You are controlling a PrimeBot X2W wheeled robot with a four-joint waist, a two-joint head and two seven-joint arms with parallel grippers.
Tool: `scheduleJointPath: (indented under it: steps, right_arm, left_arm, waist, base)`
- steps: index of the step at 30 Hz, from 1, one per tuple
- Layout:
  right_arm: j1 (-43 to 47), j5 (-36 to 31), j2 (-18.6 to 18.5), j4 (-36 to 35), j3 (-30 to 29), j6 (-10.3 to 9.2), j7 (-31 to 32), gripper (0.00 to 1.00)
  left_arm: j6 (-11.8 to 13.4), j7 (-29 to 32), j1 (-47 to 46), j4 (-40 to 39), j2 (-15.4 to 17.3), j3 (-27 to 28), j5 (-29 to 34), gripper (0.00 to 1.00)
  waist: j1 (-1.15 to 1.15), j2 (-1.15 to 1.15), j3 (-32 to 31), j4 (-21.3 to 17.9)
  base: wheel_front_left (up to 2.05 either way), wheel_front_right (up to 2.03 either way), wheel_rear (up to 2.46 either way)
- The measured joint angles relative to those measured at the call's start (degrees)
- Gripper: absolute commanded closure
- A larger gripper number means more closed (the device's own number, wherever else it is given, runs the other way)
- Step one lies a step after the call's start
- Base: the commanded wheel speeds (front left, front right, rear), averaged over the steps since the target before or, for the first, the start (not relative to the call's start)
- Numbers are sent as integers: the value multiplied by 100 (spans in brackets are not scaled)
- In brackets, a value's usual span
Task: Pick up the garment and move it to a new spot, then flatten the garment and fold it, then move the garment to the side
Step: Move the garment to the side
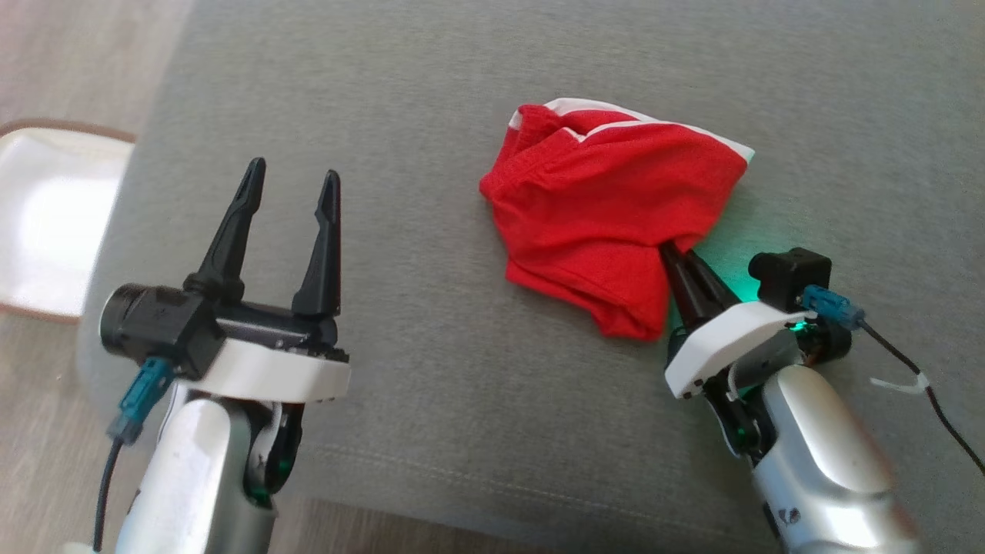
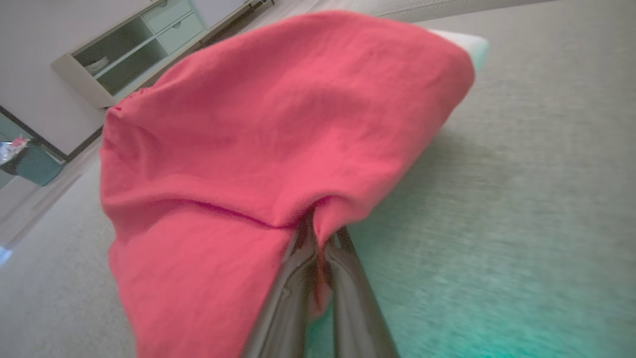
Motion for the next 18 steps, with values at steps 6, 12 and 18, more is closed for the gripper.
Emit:
scheduleJointPath:
  steps: [6, 12, 18]
  right_arm:
    - [298, -470, 10, -495, -283, 0, 196, 100]
    - [733, -1062, 30, -1497, -918, 0, 628, 100]
    - [648, -1428, 47, -2001, -1229, 0, 926, 100]
  left_arm:
    - [-55, -1, 8, -145, -16, 36, 92, 0]
    - [-201, -3, 39, -378, 20, 129, 191, 0]
    - [-286, -4, 26, -539, 97, 81, 204, 0]
  waist:
    - [0, 0, 57, -339]
    - [0, 0, 174, -1034]
    - [0, 0, 287, -1658]
  base:
    - [0, 0, 0]
    - [0, 0, 0]
    - [0, 0, 0]
